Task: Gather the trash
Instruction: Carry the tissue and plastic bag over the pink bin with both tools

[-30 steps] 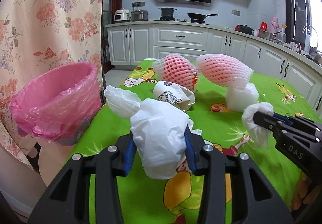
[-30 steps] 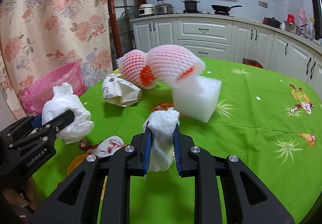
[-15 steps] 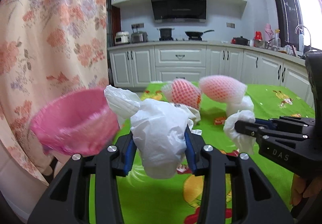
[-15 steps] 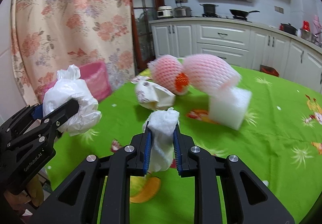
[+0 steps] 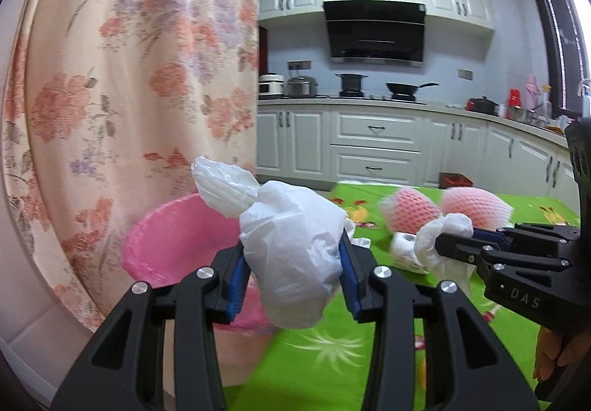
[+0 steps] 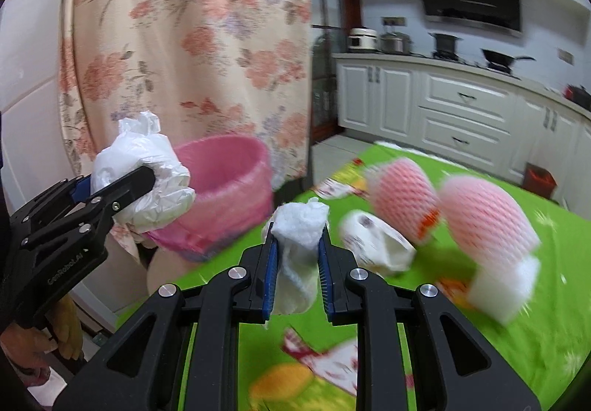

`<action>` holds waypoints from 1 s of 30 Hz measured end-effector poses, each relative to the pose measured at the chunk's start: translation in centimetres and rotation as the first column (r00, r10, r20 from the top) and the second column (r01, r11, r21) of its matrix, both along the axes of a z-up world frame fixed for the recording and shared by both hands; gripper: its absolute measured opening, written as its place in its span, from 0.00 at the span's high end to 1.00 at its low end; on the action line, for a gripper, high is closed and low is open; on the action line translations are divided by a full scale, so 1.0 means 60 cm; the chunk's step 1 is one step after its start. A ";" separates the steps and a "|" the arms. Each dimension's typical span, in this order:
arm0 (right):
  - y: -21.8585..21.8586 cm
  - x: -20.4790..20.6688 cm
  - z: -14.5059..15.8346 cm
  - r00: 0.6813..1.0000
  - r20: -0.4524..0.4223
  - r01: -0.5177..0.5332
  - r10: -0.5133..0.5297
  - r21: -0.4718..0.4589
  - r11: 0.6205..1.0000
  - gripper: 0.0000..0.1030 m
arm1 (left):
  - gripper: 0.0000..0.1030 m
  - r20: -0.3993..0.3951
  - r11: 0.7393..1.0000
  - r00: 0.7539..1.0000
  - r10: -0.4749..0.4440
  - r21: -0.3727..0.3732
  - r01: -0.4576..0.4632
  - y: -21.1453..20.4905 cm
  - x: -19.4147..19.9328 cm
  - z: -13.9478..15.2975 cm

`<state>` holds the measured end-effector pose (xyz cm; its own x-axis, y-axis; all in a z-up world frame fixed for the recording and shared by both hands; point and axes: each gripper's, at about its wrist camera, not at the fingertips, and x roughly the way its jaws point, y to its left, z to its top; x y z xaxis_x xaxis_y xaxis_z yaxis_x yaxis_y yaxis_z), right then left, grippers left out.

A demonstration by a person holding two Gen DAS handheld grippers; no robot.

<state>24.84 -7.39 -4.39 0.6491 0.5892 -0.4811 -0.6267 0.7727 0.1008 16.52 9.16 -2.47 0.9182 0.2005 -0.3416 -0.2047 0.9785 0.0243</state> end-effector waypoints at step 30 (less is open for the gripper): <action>0.252 0.156 0.014 0.976 -0.019 -0.215 0.215 -0.006 0.977 0.39 | 0.27 -0.052 0.984 0.985 0.165 -0.061 -0.168 0.256 0.108 -0.027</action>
<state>34.19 7.76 -3.54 0.4983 0.7105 -0.4969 -0.7766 0.6206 0.1087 22.97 24.51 -4.09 0.8564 0.3256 -0.4006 -0.3653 0.9306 -0.0245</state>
